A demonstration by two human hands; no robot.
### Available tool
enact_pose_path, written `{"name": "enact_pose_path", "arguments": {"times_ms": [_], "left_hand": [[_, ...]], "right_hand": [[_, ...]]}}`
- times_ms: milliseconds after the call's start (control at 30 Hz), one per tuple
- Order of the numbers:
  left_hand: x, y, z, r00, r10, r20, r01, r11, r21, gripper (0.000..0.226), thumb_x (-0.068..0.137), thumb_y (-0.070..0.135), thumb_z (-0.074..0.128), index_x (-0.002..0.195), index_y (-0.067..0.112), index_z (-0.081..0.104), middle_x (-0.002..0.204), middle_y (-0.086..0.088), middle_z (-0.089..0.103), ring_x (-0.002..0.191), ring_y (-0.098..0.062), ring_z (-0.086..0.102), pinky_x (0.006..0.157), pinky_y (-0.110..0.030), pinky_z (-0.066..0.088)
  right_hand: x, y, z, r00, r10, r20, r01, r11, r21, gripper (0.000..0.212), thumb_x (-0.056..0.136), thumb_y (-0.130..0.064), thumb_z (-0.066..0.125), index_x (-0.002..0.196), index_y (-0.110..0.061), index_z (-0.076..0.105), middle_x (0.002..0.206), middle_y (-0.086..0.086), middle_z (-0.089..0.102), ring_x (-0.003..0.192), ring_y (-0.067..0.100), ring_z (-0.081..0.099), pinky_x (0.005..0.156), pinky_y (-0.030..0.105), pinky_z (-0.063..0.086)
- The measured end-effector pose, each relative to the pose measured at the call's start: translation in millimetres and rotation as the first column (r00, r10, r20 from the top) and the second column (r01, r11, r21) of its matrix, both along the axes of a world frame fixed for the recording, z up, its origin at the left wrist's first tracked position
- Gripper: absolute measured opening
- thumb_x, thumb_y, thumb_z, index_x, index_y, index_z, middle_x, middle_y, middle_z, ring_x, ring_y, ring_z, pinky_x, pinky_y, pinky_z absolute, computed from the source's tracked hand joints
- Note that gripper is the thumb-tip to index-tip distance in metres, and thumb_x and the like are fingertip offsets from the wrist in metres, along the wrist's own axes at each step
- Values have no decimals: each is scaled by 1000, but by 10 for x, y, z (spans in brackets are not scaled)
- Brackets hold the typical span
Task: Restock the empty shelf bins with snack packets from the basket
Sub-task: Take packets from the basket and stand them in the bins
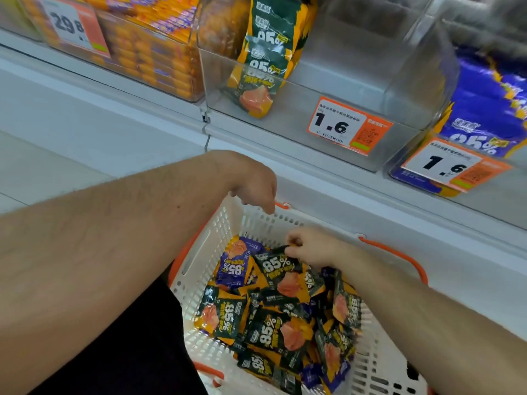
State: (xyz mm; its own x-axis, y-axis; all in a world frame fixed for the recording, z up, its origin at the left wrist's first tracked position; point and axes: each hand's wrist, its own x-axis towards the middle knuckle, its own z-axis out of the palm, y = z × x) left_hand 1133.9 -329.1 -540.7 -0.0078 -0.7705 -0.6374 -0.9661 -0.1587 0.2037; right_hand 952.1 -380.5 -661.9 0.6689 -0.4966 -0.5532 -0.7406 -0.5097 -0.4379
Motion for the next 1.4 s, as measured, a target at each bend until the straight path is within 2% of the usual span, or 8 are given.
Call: {"name": "enact_pose_path", "arguments": {"times_ms": [233,367,467,600,767,1000,1233,1400], "left_hand": [[130,28,78,998,62,19,-61,996,-66,55,89,50,63,126,9,61,118,-4,59,104,-25,58,80,-31,43],[268,-27,107,979,133,-153,-165,962,-216,25,85,32,71,97,10,66,84,-2,67,67,-14,61,57,-24,42],[351,-31,210,949,184,-256,-273,884,-379,13,86,24,71,89,13,65,83,-3,65,78,-20,60,63,-27,44],[453,-24,286,774,257,-578,-549,727,-412,23,84,16,75,95,-2,67,95,-10,66,94,-33,65,86,-43,54],[473,-10,461,554,235,-799,-801,414,-433,18,90,27,67,75,16,63,70,5,58,68,-11,55,63,-23,46],[656,-39,599,230,247,-941,-964,-75,-255,32,90,34,44,66,17,56,76,-5,71,75,-30,62,72,-41,50],[731,-35,591,187,276,-943,-962,-140,-232,20,88,29,48,74,19,58,79,-5,66,76,-29,59,71,-43,49],[699,-36,547,266,373,-889,-945,-82,-317,14,88,22,46,93,21,60,84,-2,61,81,-25,58,73,-37,50]], "right_hand": [[52,-266,708,900,-260,349,222,964,146,11,99,-17,57,91,-9,58,62,4,56,59,19,51,60,31,40],[165,-276,948,780,-387,491,299,921,251,12,98,-8,57,86,-11,57,60,2,54,48,11,51,51,24,36],[234,-300,1084,714,-451,535,327,891,315,8,98,-9,57,90,-11,58,71,12,54,46,12,50,45,23,34],[350,-300,1265,707,-457,539,324,888,327,10,95,-4,60,95,-12,66,50,3,53,41,10,49,41,21,34],[555,-339,1577,568,-595,569,375,802,465,8,94,-5,60,97,-12,56,68,9,57,36,9,49,34,17,33],[787,-297,1967,434,-692,577,380,721,579,16,96,-13,59,80,-13,56,55,-1,63,35,6,47,35,15,34],[1057,-601,2358,216,-629,747,517,723,459,16,96,-16,63,82,-16,55,64,3,53,41,9,51,38,21,39],[1323,-891,2344,265,-567,780,575,742,345,17,96,-18,63,81,-19,56,75,6,57,49,12,50,46,26,42]]}}
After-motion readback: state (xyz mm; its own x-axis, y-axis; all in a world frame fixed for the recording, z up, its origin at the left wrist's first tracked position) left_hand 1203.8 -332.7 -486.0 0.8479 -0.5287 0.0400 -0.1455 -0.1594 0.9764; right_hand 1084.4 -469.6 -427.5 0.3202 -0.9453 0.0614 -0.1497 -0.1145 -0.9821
